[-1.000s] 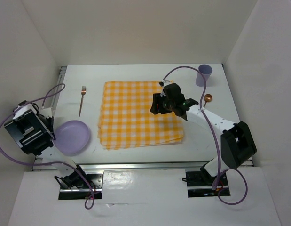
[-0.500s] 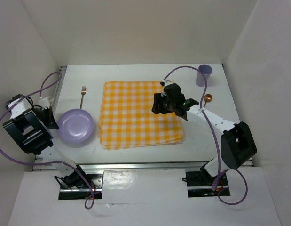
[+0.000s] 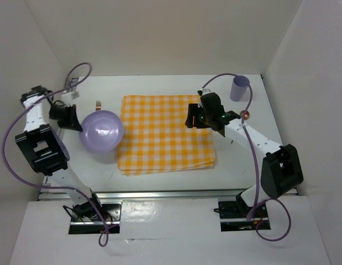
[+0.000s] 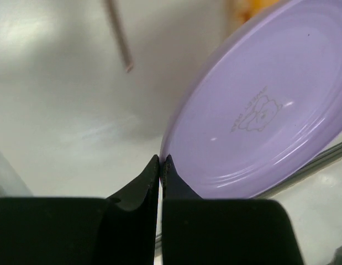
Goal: Set the dinner table for one person
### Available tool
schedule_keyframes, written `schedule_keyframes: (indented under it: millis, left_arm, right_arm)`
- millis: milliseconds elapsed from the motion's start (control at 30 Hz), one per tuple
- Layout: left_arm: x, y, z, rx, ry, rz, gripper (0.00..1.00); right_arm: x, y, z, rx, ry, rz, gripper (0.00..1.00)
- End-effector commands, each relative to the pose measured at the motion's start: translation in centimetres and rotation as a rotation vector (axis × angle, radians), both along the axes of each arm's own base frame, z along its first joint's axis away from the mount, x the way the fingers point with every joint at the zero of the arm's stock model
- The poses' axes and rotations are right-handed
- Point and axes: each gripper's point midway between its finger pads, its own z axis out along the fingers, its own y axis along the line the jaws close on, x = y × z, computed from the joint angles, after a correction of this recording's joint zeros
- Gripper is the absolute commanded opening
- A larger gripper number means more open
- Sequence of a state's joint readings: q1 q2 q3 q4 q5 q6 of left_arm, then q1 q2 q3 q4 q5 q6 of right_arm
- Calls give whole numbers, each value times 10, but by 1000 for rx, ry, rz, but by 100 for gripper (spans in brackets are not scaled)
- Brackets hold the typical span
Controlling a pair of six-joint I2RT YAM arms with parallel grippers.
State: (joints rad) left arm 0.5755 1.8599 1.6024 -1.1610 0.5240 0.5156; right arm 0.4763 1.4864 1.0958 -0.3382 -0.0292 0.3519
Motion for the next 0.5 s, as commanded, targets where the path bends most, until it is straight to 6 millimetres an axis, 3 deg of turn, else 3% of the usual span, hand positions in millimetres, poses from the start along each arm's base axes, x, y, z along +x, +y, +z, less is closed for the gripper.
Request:
schedule_keyframes:
  millis: [0, 33, 67, 100, 133, 167, 200, 233, 267, 300, 333, 400, 433, 467]
  left_arm:
    - [40, -69, 45, 33, -116, -137, 0]
    - [51, -83, 49, 41, -128, -163, 0]
    - [62, -117, 42, 36, -105, -242, 0]
    - [79, -129, 53, 66, -132, -250, 0]
    - [88, -144, 52, 77, -130, -275, 0]
    - [93, -176, 49, 88, -127, -343, 0]
    - [105, -191, 33, 102, -107, -365, 0]
    - [118, -200, 37, 149, -134, -366, 0]
    - [124, -231, 32, 166, -153, -422, 0]
    - [135, -243, 21, 190, -145, -435, 0]
    - [135, -272, 15, 187, -151, -494, 0]
    - [146, -293, 12, 213, -169, -519, 0]
    - [148, -302, -11, 222, -133, -539, 0]
    - [144, -313, -18, 221, -116, -564, 0]
  right_arm:
    - [13, -14, 16, 35, -4, -56, 66]
    - [14, -17, 16, 35, -4, -65, 66]
    - [13, -18, 15, 39, 8, -73, 66]
    - [15, -27, 13, 20, 12, -102, 66]
    - [19, -34, 13, 18, 11, -139, 66]
    - [16, -42, 14, 3, 17, -163, 66]
    - [20, -54, 21, 4, -4, -212, 66]
    - [20, -61, 24, 13, 0, -238, 66]
    - [19, -70, 28, 14, -15, -262, 66]
    - [17, -83, 24, 15, 0, -299, 66]
    - [15, -89, 31, 23, -18, -313, 66]
    - [12, -105, 32, 25, -18, -363, 66]
    - [11, -110, 33, 26, -21, -375, 66]
    - [8, -115, 39, 31, -33, -384, 66]
